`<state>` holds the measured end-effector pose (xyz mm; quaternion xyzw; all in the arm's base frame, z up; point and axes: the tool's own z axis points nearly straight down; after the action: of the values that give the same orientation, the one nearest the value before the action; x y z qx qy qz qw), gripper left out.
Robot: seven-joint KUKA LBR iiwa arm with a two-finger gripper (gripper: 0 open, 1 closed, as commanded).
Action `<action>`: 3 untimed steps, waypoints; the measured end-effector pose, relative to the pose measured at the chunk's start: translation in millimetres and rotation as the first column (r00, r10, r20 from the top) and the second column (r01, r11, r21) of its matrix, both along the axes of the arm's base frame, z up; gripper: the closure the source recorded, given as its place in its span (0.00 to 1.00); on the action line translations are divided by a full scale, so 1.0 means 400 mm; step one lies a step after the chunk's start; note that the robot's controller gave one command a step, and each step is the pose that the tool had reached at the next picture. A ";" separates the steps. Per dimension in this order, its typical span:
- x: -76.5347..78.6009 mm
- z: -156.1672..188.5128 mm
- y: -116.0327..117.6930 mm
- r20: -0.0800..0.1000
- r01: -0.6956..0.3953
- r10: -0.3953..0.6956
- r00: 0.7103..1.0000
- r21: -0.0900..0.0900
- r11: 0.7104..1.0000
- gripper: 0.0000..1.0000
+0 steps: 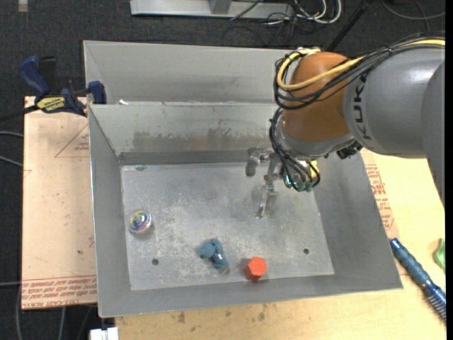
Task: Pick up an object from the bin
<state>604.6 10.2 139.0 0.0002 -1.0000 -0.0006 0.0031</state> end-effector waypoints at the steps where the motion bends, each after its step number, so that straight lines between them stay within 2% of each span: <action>1: -0.219 -0.180 -0.008 -0.002 -0.168 0.168 0.986 0.001 0.986 0.00; 2: -0.300 -0.168 0.030 0.023 -0.041 0.041 0.999 -0.001 0.999 0.00; 3: -0.205 -0.048 -0.019 0.014 -0.235 0.235 0.972 -0.002 0.972 0.00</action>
Offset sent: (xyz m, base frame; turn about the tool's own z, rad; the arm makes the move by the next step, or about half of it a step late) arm -0.0847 -0.0039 -0.0690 -0.1710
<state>522.7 2.5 119.9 0.1185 -0.9929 0.0002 -0.0037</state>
